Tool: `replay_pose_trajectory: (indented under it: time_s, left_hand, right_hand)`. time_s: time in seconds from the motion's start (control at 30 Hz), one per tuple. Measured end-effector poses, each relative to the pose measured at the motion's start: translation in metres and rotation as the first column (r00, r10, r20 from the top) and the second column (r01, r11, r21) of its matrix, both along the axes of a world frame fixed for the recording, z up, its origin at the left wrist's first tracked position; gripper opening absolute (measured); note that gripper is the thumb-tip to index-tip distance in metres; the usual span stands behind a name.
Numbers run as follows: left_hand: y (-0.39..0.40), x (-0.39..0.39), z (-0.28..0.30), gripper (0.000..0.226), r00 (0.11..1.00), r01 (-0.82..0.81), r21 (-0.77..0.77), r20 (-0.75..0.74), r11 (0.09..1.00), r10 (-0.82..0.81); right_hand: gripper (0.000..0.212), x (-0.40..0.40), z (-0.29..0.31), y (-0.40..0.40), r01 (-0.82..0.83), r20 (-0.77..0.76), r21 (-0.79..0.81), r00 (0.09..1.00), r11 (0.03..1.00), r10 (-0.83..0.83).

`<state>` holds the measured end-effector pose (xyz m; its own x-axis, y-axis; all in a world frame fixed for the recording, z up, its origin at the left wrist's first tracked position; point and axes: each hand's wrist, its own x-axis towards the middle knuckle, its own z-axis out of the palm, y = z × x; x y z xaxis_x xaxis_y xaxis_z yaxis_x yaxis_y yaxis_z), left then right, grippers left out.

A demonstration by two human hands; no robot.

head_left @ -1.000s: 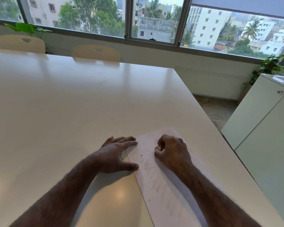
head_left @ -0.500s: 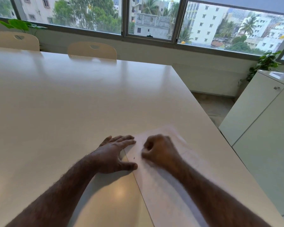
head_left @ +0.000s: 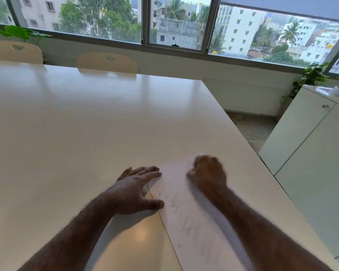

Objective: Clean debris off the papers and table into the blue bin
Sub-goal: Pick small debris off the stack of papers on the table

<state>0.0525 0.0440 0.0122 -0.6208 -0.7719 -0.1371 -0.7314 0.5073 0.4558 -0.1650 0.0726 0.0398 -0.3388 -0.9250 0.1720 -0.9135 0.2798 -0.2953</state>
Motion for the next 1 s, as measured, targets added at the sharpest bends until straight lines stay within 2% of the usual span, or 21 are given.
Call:
replay_pose_trajectory:
  time_s: [0.07, 0.1, 0.13, 0.2, 0.23, 0.27, 0.33, 0.4, 0.43, 0.5, 0.57, 0.63, 0.73, 0.77, 0.8, 0.9, 0.93, 1.0]
  left_hand:
    - [-0.001, 0.0, -0.001, 0.093, 1.0, -0.008, -0.017, -0.01, 1.0, 0.008]
    - [-0.002, 0.0, -0.001, 0.093, 1.0, -0.011, -0.019, -0.009, 1.0, 0.011]
    - [-0.002, 0.0, -0.001, 0.093, 1.0, -0.009, -0.017, -0.006, 1.0, 0.009]
    - [-0.003, 0.0, -0.001, 0.092, 1.0, -0.002, -0.019, 0.002, 1.0, 0.002]
    - [-0.003, 0.0, -0.001, 0.092, 1.0, 0.0, -0.016, 0.008, 1.0, 0.0]
    - [-0.002, 0.001, -0.001, 0.092, 1.0, 0.0, -0.013, 0.007, 1.0, 0.0]
    - [-0.002, 0.002, -0.002, 0.096, 1.0, 0.0, -0.014, -0.002, 1.0, 0.0]
    - [-0.002, 0.003, -0.003, 0.108, 1.0, 0.006, -0.019, -0.017, 1.0, -0.006]
    - [-0.003, 0.002, -0.003, 0.111, 1.0, 0.005, -0.025, -0.022, 1.0, -0.006]
    - [-0.004, 0.001, -0.001, 0.107, 1.0, 0.002, -0.027, -0.023, 1.0, -0.003]
    - [-0.001, -0.001, 0.002, 0.096, 1.0, -0.005, -0.021, -0.024, 1.0, 0.005]
    - [0.003, -0.001, 0.003, 0.093, 0.998, -0.033, -0.016, -0.049, 0.999, 0.032]
    - [0.004, -0.001, 0.004, 0.1, 0.996, -0.059, -0.001, -0.07, 0.998, 0.059]
    - [0.003, -0.001, 0.004, 0.102, 0.995, -0.064, -0.001, -0.074, 0.998, 0.064]
    - [0.002, -0.001, 0.005, 0.103, 0.995, -0.07, -0.001, -0.076, 0.998, 0.07]
    - [0.001, -0.001, 0.005, 0.104, 0.994, -0.07, 0.034, -0.078, 0.997, 0.073]
    - [0.002, -0.001, 0.005, 0.104, 0.994, -0.07, 0.035, -0.081, 0.997, 0.072]
    - [0.004, -0.001, 0.004, 0.106, 0.994, -0.065, 0.024, -0.085, 0.998, 0.067]
  right_hand:
    - [0.022, 0.038, -0.007, 0.013, -0.238, 0.064, 0.008, 0.969, 0.971, 0.237]
    - [0.02, 0.042, -0.008, 0.014, -0.277, 0.106, 0.021, 0.956, 0.961, 0.273]
    - [0.019, 0.032, -0.004, 0.01, -0.23, 0.149, 0.034, 0.963, 0.973, 0.223]
    - [0.019, -0.006, 0.003, -0.006, -0.017, 0.158, 0.041, 0.987, 0.999, 0.01]
    - [0.02, -0.021, 0.005, -0.009, 0.086, 0.094, 0.031, 0.992, 0.996, -0.088]
    - [0.022, -0.023, 0.003, -0.008, 0.112, 0.018, 0.018, 0.994, 0.994, -0.112]
    - [0.021, 0.009, -0.002, -0.002, -0.042, -0.018, 0.011, 0.999, 0.999, 0.042]
    - [0.018, 0.051, -0.007, 0.011, -0.288, 0.063, 0.04, 0.956, 0.957, 0.285]
    - [0.018, 0.055, -0.005, 0.011, -0.324, 0.1, 0.045, 0.943, 0.945, 0.319]
    - [0.021, 0.028, 0.0, -0.005, -0.181, 0.112, 0.031, 0.978, 0.983, 0.177]
    - [0.025, -0.004, 0.0, -0.016, 0.005, 0.039, 0.006, 0.999, 1.0, -0.005]
    - [0.025, 0.007, -0.004, -0.015, -0.04, -0.012, -0.011, 0.999, 0.999, 0.039]
    - [0.021, 0.062, -0.009, 0.002, -0.323, 0.101, -0.001, 0.942, 0.947, 0.321]
    - [0.02, 0.062, -0.007, 0.002, -0.333, 0.131, -0.004, 0.935, 0.943, 0.33]
    - [0.022, 0.05, -0.003, -0.005, -0.272, 0.144, -0.005, 0.952, 0.962, 0.27]
    - [0.026, 0.004, 0.001, -0.021, 0.005, 0.047, 0.008, 0.999, 1.0, -0.005]
    - [0.026, 0.006, 0.0, -0.02, 0.016, 0.01, -0.008, 1.0, 1.0, -0.016]
    - [0.026, 0.037, -0.002, -0.011, -0.148, 0.037, -0.003, 0.988, 0.989, 0.148]
